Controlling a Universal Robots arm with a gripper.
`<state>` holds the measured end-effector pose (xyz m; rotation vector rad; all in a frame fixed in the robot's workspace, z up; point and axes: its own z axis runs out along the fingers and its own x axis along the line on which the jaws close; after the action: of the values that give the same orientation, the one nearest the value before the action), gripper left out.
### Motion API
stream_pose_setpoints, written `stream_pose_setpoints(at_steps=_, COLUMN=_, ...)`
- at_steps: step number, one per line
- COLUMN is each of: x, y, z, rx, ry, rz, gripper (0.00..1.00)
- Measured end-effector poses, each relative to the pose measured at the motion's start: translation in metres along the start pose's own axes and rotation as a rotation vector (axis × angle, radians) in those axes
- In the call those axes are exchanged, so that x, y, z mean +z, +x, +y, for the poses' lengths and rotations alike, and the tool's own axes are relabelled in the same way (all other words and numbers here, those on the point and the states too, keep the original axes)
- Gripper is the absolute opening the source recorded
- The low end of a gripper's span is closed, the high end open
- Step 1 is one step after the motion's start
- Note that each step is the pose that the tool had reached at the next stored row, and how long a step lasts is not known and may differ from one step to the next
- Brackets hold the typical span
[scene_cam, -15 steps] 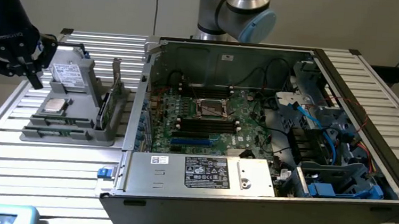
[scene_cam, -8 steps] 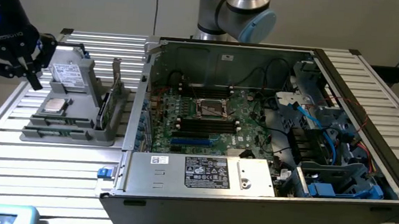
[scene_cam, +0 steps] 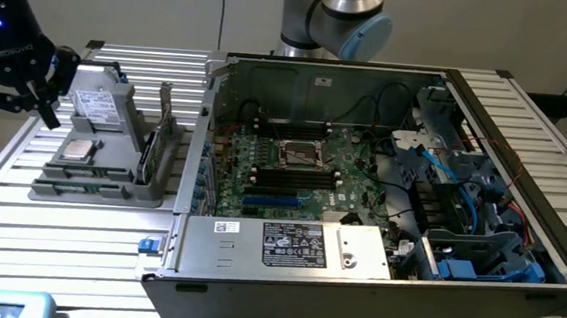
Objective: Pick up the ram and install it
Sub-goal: 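Pick up the ram and move it above insertion slot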
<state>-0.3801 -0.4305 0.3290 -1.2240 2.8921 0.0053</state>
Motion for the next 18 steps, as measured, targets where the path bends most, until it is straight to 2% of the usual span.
stream_pose_setpoints(at_steps=18, x=0.0001, y=0.0000, z=0.0000, rx=-0.327, ry=0.0000, rz=0.0002, gripper=0.11)
